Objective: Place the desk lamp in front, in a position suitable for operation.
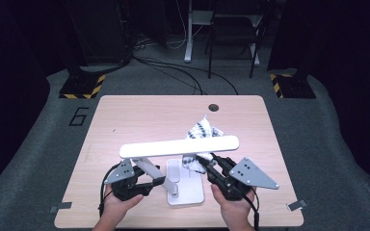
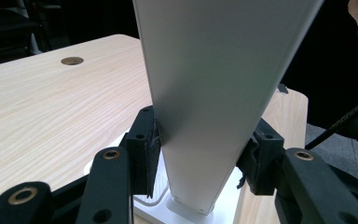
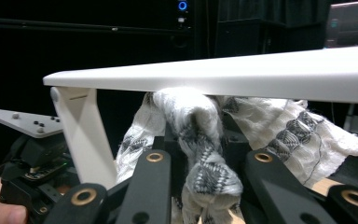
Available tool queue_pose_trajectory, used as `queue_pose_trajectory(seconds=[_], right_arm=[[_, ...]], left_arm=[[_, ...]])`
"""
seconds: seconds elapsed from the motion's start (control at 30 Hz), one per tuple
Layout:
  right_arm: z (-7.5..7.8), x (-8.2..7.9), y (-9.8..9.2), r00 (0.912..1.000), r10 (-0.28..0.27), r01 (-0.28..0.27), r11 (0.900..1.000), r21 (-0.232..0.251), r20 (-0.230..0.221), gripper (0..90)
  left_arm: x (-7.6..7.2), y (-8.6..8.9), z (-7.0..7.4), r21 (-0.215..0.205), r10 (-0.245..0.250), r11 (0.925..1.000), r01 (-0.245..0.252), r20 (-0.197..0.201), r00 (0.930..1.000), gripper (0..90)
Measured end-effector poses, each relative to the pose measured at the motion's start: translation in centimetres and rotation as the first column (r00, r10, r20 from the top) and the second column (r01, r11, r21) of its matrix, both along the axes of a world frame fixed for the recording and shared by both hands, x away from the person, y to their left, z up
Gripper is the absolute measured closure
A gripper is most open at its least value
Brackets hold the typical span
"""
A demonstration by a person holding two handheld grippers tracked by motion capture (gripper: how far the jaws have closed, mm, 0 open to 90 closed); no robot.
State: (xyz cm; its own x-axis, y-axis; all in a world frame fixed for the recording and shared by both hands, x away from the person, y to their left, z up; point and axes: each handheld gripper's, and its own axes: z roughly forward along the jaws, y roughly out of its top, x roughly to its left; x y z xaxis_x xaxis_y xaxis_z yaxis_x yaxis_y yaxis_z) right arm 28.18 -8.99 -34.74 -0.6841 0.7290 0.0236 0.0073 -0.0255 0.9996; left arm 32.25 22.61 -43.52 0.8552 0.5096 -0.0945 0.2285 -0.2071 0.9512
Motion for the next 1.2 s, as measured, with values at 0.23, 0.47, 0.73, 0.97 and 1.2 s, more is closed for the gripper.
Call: queue_pose_trajectory(seconds=[0.23, 0.47, 0.73, 0.97, 1.2], right_arm=[[0.4, 0.0, -3.2, 0.9987, -0.04, 0.04, 0.999, 0.025, -0.033, 77.4], [0.7, -0.2, -5.2, 0.9955, -0.093, 0.093, 0.996, 0.008, -0.021, 77.4], [0.8, -0.2, -6.4, 0.9924, -0.121, 0.121, 0.993, -0.009, -0.021, 77.4], [0.5, -0.4, -4.4, 0.9954, -0.095, 0.095, 0.995, -0.032, -0.007, 77.3], [0.4, -0.1, -0.8, 0.9996, -0.028, 0.027, 0.999, -0.045, -0.005, 77.3]], left_arm=[[0.0, -0.1, 0.0, -0.013, 0.005, 0.9999, -0.005, -0.006, 1.0, 54.3], [-0.1, -0.1, 0.0, -0.01, 0.007, 0.9999, -0.007, -0.006, 1.0, 54.3], [-0.1, -0.1, 0.0, -0.007, 0.006, 1.0, -0.006, -0.004, 1.0, 54.3], [-0.2, -0.2, 0.1, 0.001, 0.012, 0.9999, -0.012, 0.0, 0.9999, 54.3], [-0.2, -0.2, 0.1, 0.003, 0.016, 0.9999, -0.016, -0.001, 0.9999, 54.2]])
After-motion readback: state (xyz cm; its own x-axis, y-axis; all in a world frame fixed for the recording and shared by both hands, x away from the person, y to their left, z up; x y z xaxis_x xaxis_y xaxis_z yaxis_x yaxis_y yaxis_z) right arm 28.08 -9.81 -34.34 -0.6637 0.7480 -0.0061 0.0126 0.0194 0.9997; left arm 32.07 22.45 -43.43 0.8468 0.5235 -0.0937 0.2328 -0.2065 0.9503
